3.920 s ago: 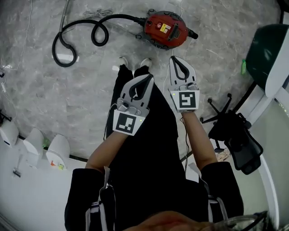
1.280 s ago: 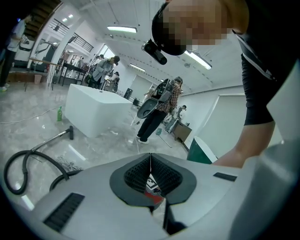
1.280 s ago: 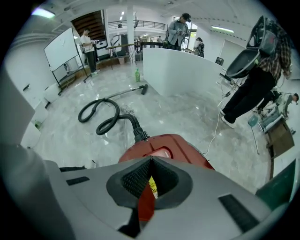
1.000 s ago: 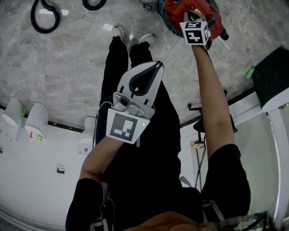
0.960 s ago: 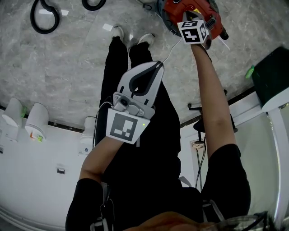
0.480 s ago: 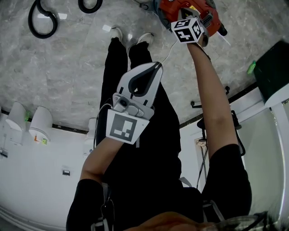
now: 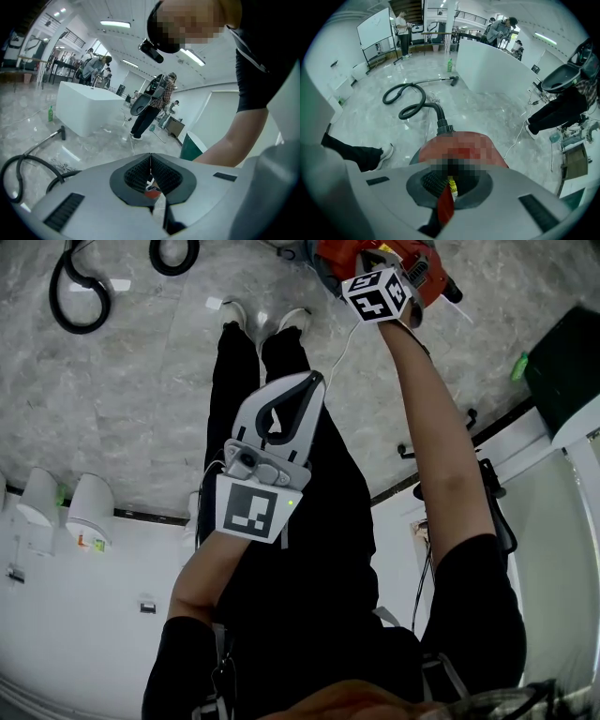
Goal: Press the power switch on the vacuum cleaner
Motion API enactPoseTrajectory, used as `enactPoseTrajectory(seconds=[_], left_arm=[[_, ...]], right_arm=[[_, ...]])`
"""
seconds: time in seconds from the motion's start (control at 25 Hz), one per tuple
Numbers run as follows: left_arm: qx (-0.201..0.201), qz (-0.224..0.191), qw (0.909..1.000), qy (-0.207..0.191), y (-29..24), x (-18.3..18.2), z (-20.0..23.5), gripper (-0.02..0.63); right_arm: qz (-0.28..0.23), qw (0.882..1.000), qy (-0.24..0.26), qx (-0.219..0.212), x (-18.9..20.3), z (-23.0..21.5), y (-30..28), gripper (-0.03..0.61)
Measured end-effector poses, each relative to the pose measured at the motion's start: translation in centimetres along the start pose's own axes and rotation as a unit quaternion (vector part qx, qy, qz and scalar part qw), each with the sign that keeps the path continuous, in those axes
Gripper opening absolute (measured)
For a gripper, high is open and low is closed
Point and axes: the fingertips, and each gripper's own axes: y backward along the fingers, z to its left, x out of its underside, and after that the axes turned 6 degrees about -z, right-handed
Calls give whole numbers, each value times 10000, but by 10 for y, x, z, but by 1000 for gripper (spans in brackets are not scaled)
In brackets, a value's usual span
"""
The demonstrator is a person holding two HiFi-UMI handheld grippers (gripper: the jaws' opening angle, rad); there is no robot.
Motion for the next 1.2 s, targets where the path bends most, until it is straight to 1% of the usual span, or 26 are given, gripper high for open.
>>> enactPoseTrajectory(seconds=[0.04, 0.2, 0.32, 0.44, 0.56, 0.76, 0.8, 0.84, 0.88, 0.96, 1.0, 1.08, 1.12, 1.2], left_arm=[[18, -17, 10000, -35, -1, -1, -1, 18], [-29, 58, 9997, 244, -1, 6, 3, 18], [-112, 137, 9994, 301, 2, 12, 8, 18], [-109, 174, 9994, 286, 4, 15, 10, 18], [-85, 202, 9994, 283, 5, 15, 8, 18], [-57, 194, 9996, 195, 8, 10, 10, 18], [-37, 172, 9996, 219, 10, 8, 11, 18], [-3, 132, 9995, 286, 12, 6, 11, 18], [44, 77, 9993, 374, 14, 4, 11, 18], [141, 4, 9990, 419, 17, 1, 12, 18], [171, 16, 9991, 380, 19, 0, 13, 18], [171, 50, 9992, 346, 22, -1, 16, 18], [154, 43, 9993, 347, 23, -3, 17, 18], [145, -22, 9994, 298, 23, -10, 18, 18]], right_arm=[[3, 10000, -12, -10, 0, 0, 0, 17], [-7, 10000, 31, 33, 1, -1, 2, 15], [7, 10000, 2, 3, 1, -1, 1, 15], [-8, 10000, 1, 29, 0, -2, 1, 15], [-70, 9998, 100, 132, 0, -1, 2, 15], [-155, 9995, 213, 191, 0, 0, 0, 15], [-243, 9995, 72, 204, -1, -1, 2, 15], [-408, 9985, -264, 232, -4, -5, 5, 15], [-646, 9945, -776, 276, -8, -12, 10, 15], [-1143, 9764, -1789, 395, -18, -27, 27, 15], [-1350, 9673, -2098, 453, -23, -33, 36, 15], [-1734, 9534, -2419, 502, -34, -40, 58, 15], [-1898, 9482, -2496, 502, -39, -42, 69, 15], [-2136, 9417, -2549, 509, -48, -42, 91, 15]])
